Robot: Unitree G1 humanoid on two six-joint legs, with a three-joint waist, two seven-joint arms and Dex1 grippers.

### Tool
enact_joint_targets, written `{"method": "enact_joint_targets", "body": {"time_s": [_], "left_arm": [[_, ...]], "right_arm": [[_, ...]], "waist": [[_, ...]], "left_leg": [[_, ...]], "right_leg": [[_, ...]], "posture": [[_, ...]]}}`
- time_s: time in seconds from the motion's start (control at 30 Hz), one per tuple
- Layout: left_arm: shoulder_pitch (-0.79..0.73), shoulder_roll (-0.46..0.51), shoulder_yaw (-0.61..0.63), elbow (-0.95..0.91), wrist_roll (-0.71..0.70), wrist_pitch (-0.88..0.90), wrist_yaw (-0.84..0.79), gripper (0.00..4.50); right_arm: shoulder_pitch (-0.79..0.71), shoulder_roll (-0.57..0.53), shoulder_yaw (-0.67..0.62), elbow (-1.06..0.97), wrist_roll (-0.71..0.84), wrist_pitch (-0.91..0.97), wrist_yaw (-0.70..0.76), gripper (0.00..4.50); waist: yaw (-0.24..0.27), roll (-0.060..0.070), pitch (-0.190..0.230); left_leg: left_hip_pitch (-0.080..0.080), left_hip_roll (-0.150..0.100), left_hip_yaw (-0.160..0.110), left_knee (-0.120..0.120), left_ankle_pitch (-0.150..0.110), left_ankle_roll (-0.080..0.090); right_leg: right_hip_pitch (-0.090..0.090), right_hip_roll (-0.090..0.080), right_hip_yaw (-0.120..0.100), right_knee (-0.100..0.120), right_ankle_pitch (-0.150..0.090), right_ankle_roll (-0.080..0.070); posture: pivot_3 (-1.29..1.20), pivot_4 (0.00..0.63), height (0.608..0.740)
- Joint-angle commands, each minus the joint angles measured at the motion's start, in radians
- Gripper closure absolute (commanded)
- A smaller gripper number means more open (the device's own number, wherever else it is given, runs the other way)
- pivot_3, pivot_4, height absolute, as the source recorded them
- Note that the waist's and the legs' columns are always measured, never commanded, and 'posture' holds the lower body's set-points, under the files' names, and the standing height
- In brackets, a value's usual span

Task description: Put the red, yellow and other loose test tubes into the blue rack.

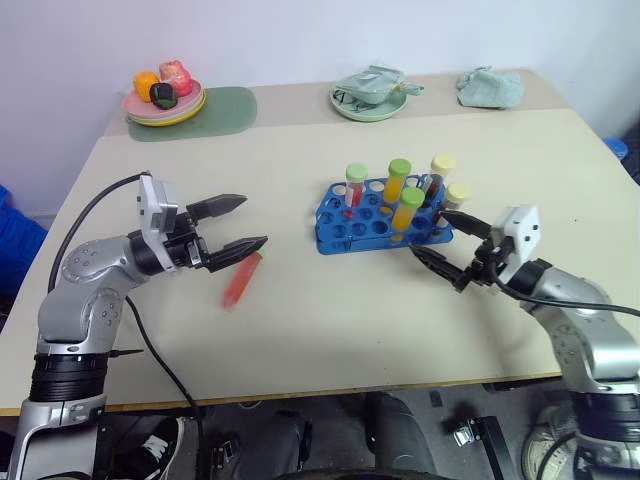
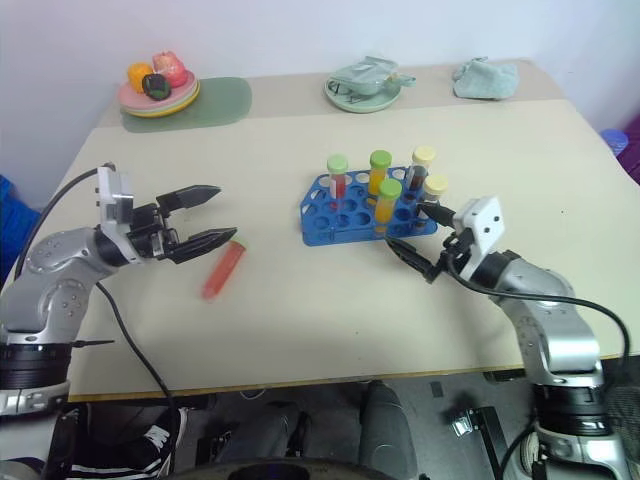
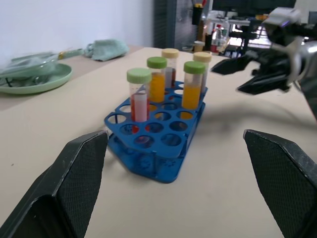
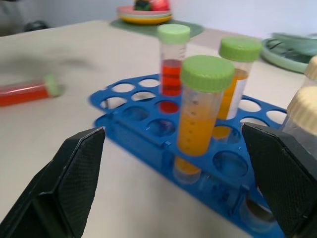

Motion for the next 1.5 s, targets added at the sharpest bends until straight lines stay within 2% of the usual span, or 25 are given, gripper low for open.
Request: {"method": "enact_joint_targets", "body": {"time_s": [0.03, 0.23, 0.5, 0.63, 0.8, 0.97, 1.1, 1.2, 1.27, 1.37, 1.5], "left_arm": [[-0.005, -0.001, 0.007, 0.004, 0.014, -0.044, -0.017, 0.0], [-0.03, 0.012, 0.007, 0.037, 0.037, -0.046, -0.016, 0.0], [0.007, 0.1, -0.009, -0.048, 0.21, -0.02, 0.141, 0.0], [0.019, 0.132, -0.027, -0.073, 0.284, 0.054, 0.23, 0.0], [0.051, 0.146, -0.028, -0.182, 0.304, 0.31, 0.375, 0.0], [-0.033, 0.11, -0.01, -0.252, 0.243, 0.635, 0.505, 0.0], [-0.123, 0.095, 0.015, -0.318, 0.154, 0.974, 0.555, 0.0], [-0.22, 0.073, 0.061, -0.294, 0.08, 1.235, 0.554, 0.0], [-0.252, 0.107, 0.053, -0.258, 0.032, 1.3, 0.555, 0.0], [-0.292, 0.169, 0.017, -0.18, -0.083, 1.304, 0.576, 0.0], [-0.385, 0.248, -0.108, -0.037, -0.216, 1.304, 0.627, 0.0]], "right_arm": [[0.003, -0.064, -0.045, -0.088, 0.05, 0.036, 0.056, 0.03], [-0.118, -0.147, -0.034, -0.025, 0.048, 0.037, 0.146, 0.03], [-0.212, -0.169, 0.024, 0.036, 0.03, 0.017, 0.273, 0.03], [-0.209, -0.169, 0.029, 0.046, 0.033, 0.003, 0.318, 0.03], [-0.201, -0.161, 0.019, 0.061, 0.043, -0.048, 0.386, 0.03], [-0.223, -0.138, 0.061, 0.066, 0.027, -0.058, 0.398, 0.03], [-0.243, -0.113, 0.086, 0.068, 0.018, -0.066, 0.386, 0.03], [-0.251, -0.103, 0.096, 0.073, 0.011, -0.07, 0.383, 0.03], [-0.25, -0.097, 0.098, 0.071, 0.006, -0.072, 0.382, 0.03], [-0.248, -0.091, 0.101, 0.07, 0.002, -0.073, 0.382, 0.03], [-0.253, -0.08, 0.109, 0.061, -0.003, -0.069, 0.37, 0.03]], "waist": [[0.0, 0.0, 0.0], [-0.001, 0.0, 0.0], [0.002, -0.001, 0.001], [0.001, -0.001, 0.001], [-0.001, -0.001, 0.001], [0.001, -0.002, 0.001], [-0.001, -0.002, 0.001], [-0.001, -0.002, 0.001], [-0.002, -0.002, 0.001], [-0.004, -0.002, 0.001], [0.0, -0.002, 0.001]], "left_leg": [[0.0, 0.0, 0.0, 0.0, 0.0, 0.0], [0.0, 0.0, 0.001, 0.0, 0.0, 0.0], [0.0, 0.001, 0.001, 0.0, 0.0, 0.0], [0.0, 0.001, 0.001, 0.0, 0.0, 0.0], [0.0, 0.001, 0.001, 0.0, -0.001, 0.0], [0.0, 0.002, 0.001, 0.0, -0.001, 0.0], [0.0, 0.002, 0.001, 0.001, -0.001, 0.0], [0.0, 0.002, 0.0, 0.001, -0.001, -0.001], [0.0, 0.002, 0.0, 0.001, -0.001, -0.001], [0.0, 0.002, 0.0, 0.001, -0.001, -0.002], [0.0, 0.003, 0.0, 0.001, -0.002, -0.003]], "right_leg": [[0.0, 0.0, 0.0, 0.0, 0.0, 0.0], [0.001, 0.0, 0.0, 0.0, 0.0, 0.0], [0.001, 0.0, 0.0, -0.001, 0.0, 0.0], [0.001, 0.0, 0.0, -0.001, 0.0, 0.0], [0.001, 0.0, 0.0, -0.001, 0.0, 0.0], [0.001, 0.001, 0.0, 0.0, 0.0, 0.0], [0.0, 0.001, 0.0, 0.0, 0.0, 0.0], [0.0, 0.001, 0.0, 0.0, 0.0, 0.0], [0.0, 0.001, 0.0, 0.001, 0.0, 0.0], [-0.001, 0.002, 0.0, 0.001, 0.0, 0.0], [-0.001, 0.003, 0.0, 0.001, 0.0, 0.0]], "posture": [[0.0, 0.15, 0.74], [0.0, 0.15, 0.74], [0.0, 0.15, 0.74], [0.0, 0.15, 0.74], [0.0, 0.15, 0.74], [0.0, 0.15, 0.74], [0.0, 0.15, 0.74], [0.0, 0.15, 0.74], [0.0, 0.15, 0.74], [0.0, 0.15, 0.74], [0.0, 0.15, 0.74]]}}
